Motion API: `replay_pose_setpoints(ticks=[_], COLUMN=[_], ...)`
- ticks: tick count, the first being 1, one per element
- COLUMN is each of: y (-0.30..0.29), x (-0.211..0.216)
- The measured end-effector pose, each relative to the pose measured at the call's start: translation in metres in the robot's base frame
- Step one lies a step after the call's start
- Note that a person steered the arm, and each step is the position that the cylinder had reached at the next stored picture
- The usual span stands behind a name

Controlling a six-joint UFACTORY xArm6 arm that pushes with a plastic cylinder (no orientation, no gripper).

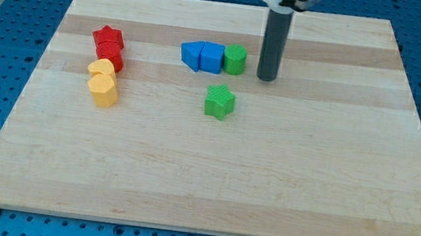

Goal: Move the green star towards the green circle

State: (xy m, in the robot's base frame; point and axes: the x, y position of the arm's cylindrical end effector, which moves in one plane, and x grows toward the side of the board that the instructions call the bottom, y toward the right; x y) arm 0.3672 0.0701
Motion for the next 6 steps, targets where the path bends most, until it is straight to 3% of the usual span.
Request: replay_pose_setpoints(ticks=[2, 3, 4, 5, 6], y=[0.0, 0.03, 0.123, 0.159, 0.137], x=[0.0, 0.006, 0.03, 0.082, 0.142])
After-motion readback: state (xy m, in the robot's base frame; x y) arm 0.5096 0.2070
